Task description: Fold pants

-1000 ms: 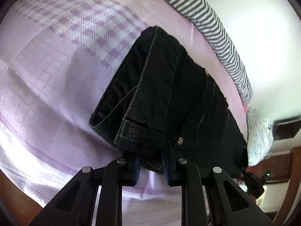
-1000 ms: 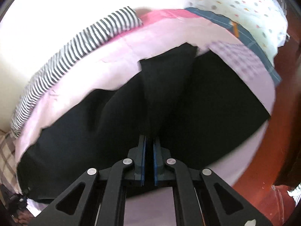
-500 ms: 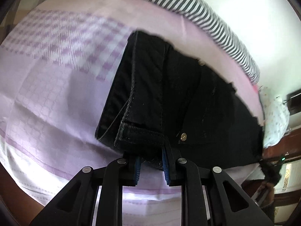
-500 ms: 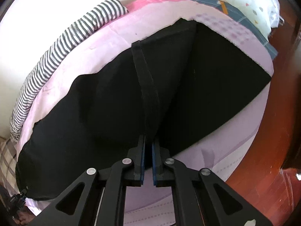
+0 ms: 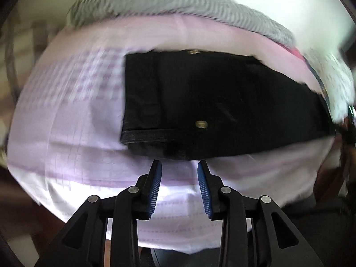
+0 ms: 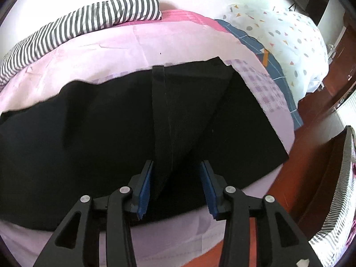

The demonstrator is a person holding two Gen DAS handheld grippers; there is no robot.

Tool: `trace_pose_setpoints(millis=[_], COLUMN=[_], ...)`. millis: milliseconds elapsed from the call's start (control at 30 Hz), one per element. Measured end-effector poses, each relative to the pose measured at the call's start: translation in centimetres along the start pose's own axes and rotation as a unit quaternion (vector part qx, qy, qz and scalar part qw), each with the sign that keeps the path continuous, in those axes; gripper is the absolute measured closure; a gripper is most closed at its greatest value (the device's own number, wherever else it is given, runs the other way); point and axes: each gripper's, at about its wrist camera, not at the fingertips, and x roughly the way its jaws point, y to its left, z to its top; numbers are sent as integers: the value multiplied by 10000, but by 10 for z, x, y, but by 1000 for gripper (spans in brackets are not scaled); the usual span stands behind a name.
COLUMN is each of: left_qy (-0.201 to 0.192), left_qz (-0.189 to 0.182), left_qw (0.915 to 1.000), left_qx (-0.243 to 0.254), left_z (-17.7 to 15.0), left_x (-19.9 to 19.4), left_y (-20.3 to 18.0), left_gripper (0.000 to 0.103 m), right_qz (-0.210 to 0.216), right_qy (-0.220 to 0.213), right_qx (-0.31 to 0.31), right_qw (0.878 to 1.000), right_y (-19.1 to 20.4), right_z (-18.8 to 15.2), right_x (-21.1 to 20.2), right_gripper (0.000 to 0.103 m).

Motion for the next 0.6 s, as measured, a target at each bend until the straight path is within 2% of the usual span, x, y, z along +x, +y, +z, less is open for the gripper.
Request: trace_pose_setpoints(millis=[67, 133, 167, 233, 300, 367, 433, 500, 600], left_qy=[-307, -676, -792, -1064, -1241, -1274, -1171, -1032, -938], left_qz=[-63, -244, -343, -655, -883, -1080, -1377, -1608, -1667], left_qw=[9989, 9947, 9921, 9824, 9709, 9594, 9487, 9378, 9230], left_qx=[355, 734, 908, 1389, 1850, 2273, 2592, 2897, 3340], left_z=[4, 13, 19, 31, 42, 51, 59, 63, 62], left_x=[-9, -13, -13, -8, 2, 17, 35, 53, 74], left_y=[-23, -55, -70, -110, -146, -183, -219, -256, -299], left_gripper=[68, 59, 56, 47, 47, 47, 47, 47, 47], right_qz=[33, 249, 347, 592, 969, 1447, 1727, 1923, 2051], right_qy=[120, 255, 330, 374, 404, 484, 487, 484, 503], right_qx=[50, 138, 234, 483, 871, 1394, 1668, 1838, 1931], right_qw=[9999, 9993, 9986, 9964, 9907, 9784, 9695, 9628, 9582], right_y=[-4, -8, -13, -21, -35, -53, -64, -71, -74], right_z=[11, 20, 23, 26, 28, 28, 28, 27, 27], right_x=[7, 14, 17, 17, 16, 16, 15, 12, 12], right_gripper=[65, 82, 83, 91, 92, 92, 93, 93, 94])
